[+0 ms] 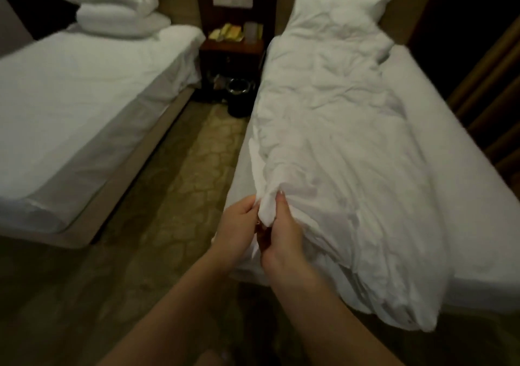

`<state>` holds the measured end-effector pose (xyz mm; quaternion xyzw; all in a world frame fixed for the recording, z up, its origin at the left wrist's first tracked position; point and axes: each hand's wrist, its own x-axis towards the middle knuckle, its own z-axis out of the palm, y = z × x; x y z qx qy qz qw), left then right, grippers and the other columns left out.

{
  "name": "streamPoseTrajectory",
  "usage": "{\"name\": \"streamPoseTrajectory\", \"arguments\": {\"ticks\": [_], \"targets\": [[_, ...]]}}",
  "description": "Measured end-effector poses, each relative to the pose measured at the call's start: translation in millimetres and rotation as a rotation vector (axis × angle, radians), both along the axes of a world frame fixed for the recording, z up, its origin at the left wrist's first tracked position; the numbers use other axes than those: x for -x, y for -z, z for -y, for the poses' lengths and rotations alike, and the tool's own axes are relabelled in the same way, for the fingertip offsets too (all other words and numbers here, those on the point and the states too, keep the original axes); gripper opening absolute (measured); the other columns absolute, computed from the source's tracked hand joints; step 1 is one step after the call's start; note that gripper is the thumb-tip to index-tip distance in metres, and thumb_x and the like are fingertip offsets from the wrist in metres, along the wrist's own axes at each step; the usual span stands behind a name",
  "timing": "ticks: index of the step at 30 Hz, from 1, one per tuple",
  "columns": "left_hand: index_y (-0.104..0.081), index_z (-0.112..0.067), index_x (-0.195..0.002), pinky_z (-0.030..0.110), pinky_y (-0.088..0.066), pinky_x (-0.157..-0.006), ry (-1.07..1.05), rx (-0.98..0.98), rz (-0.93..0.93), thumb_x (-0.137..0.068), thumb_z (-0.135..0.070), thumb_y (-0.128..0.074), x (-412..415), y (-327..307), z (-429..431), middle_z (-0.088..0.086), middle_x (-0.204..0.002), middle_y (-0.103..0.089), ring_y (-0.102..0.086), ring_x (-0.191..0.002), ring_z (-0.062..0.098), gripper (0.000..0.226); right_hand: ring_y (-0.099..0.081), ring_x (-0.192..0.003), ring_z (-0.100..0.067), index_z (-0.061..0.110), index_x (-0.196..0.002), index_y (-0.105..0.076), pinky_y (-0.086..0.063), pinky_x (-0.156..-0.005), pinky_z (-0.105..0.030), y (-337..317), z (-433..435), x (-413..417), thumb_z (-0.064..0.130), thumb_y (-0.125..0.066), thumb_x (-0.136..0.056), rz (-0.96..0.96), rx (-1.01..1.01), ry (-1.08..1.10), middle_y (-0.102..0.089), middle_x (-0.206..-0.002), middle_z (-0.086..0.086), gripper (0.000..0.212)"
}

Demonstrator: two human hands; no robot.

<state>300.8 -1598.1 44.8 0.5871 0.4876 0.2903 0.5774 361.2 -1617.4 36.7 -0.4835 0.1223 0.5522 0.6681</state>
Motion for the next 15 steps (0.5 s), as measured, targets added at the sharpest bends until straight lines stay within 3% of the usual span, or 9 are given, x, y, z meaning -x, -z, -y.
{"name": "streamPoseTrajectory", "arguments": {"ticks": [3,6,8,11,15], "targets": [[-0.07,-0.019,-0.078,0.043,-0.054,-0.079,0.065,0.058,0.03,-0.092,-0.006,-0.052,-11.6,-7.3,-15.9,0.006,-0.08,-0.07,-0.065,-0.084,0.026,0.026,-0.061,-0.091,-0.025,0.0,-0.128,-0.05,-0.053,-0.083,-0.035,-2.8,-16.5,-12.6,0.043,-0.066,-0.085,0.197,0.143,0.109,-0.059,-0.117,-0.016,0.063],[-0.067,-0.013,-0.085,0.032,-0.054,-0.071,0.164,0.121,0.041,-0.094,-0.009,-0.052,-18.7,-9.6,-46.7,0.013,-0.092,-0.07,-0.064,-0.081,0.022,0.018,-0.062,-0.1,-0.029,-0.003,-0.123,-0.055,-0.053,-0.089,-0.039,-4.6,-40.0,-14.5,0.043,-0.065,-0.086,0.294,0.211,0.195,-0.061,-0.118,-0.016,0.06],[-0.064,-0.014,-0.09,0.031,-0.053,-0.075,0.212,0.198,0.076,-0.097,-0.027,-0.051,-16.8,-13.0,-70.3,0.011,-0.098,-0.068,-0.064,-0.082,0.018,0.019,-0.062,-0.103,-0.031,-0.005,-0.12,-0.058,-0.052,-0.091,-0.039,-7.2,-59.2,-9.7,0.042,-0.064,-0.087,0.326,0.242,0.226,-0.063,-0.117,-0.016,0.058],[-0.066,-0.015,-0.096,0.041,-0.054,-0.086,0.377,0.113,-0.02,-0.091,-0.042,-0.056,-0.1,-6.7,-103.5,0.01,-0.097,-0.07,-0.067,-0.09,0.022,0.03,-0.065,-0.096,-0.03,0.0,-0.111,-0.063,-0.054,-0.089,-0.042,-5.5,-85.3,12.0,0.042,-0.064,-0.087,0.288,0.221,0.271,-0.067,-0.102,-0.013,0.048],[-0.066,-0.02,-0.094,0.047,-0.054,-0.087,0.371,0.068,-0.107,-0.095,-0.022,-0.053,25.8,15.7,-129.6,0.011,-0.098,-0.07,-0.066,-0.092,0.027,0.013,-0.061,-0.084,-0.018,0.014,-0.104,-0.061,-0.05,-0.068,-0.029,1.8,-83.6,50.8,0.04,-0.056,-0.094,0.028,0.11,0.313,-0.064,-0.093,-0.005,0.028]]}}
